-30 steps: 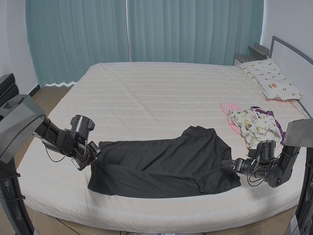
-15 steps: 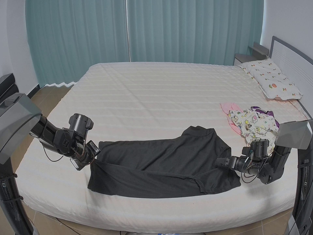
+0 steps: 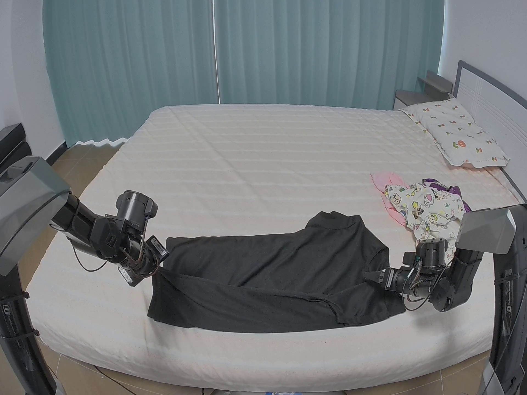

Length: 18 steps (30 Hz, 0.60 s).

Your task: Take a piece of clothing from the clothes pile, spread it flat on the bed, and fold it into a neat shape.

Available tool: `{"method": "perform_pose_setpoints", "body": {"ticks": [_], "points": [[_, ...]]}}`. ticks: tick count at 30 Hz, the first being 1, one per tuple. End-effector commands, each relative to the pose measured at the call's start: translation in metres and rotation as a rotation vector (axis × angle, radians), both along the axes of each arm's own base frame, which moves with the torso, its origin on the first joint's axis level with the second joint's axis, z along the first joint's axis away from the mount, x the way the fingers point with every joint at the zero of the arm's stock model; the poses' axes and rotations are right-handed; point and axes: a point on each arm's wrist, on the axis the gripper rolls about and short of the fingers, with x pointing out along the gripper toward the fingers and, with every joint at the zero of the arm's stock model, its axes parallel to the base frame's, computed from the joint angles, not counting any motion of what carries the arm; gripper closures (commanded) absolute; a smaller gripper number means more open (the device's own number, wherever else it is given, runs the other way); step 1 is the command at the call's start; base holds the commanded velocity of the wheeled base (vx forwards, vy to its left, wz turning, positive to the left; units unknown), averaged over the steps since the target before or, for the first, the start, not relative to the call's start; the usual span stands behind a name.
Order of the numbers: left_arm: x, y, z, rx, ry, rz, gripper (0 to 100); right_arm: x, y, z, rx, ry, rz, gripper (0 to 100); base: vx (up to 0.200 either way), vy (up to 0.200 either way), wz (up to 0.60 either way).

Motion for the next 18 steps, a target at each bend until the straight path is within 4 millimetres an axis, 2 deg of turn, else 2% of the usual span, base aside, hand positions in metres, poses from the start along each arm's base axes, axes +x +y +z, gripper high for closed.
{"method": "perform_pose_setpoints", "body": {"ticks": [1,6,11,18], "points": [[0.0,0.0,-0.002,0.0,0.005,0.002,100,-0.003,-0.003,0.0,0.0,0.003,-0.006,100,0.0,0.0,0.0],[-0.003,0.001,0.004,0.001,0.008,0.002,100,-0.014,-0.008,0.014,0.045,-0.014,0.01,100,0.0,0.0,0.0],[-0.009,0.002,0.017,-0.003,-0.004,0.005,100,-0.03,-0.015,0.033,0.084,-0.075,-0.006,100,0.0,0.0,0.0],[-0.03,0.006,0.033,-0.019,-0.002,-0.005,100,-0.062,-0.026,0.056,0.133,-0.141,-0.008,100,0.0,0.0,0.0]]}}
